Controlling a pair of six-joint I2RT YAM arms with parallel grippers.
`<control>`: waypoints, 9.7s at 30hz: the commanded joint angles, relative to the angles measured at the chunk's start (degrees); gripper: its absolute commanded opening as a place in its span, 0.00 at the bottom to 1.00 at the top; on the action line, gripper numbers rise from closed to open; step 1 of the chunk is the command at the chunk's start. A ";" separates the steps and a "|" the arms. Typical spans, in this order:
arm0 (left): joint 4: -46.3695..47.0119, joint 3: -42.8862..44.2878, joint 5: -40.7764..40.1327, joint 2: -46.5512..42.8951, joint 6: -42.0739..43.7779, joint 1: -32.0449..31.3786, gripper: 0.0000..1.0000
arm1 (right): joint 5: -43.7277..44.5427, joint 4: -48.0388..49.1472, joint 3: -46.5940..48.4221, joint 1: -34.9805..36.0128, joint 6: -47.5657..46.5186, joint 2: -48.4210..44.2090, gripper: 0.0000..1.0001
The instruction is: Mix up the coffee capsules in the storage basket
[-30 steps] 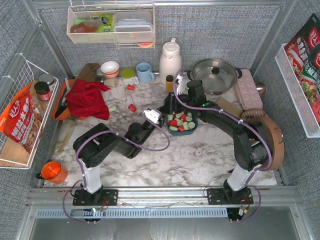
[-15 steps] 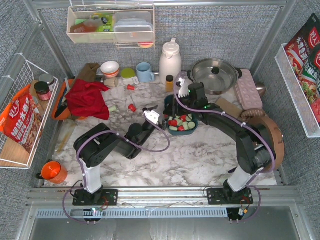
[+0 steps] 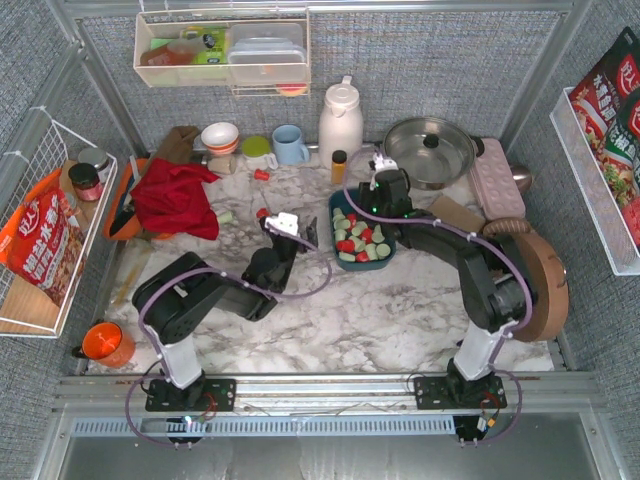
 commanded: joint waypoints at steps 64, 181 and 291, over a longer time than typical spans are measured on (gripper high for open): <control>-44.67 15.72 16.00 -1.58 -17.77 18.24 0.36 | -19.62 3.50 6.14 -2.81 3.49 -1.07 0.68; -95.01 42.69 17.37 3.13 -17.90 38.32 0.94 | 10.71 4.19 -22.89 6.47 1.88 -30.69 0.99; -36.52 -2.74 45.23 -27.55 35.42 0.16 0.54 | -13.48 -0.55 -13.33 18.00 2.40 -27.44 0.68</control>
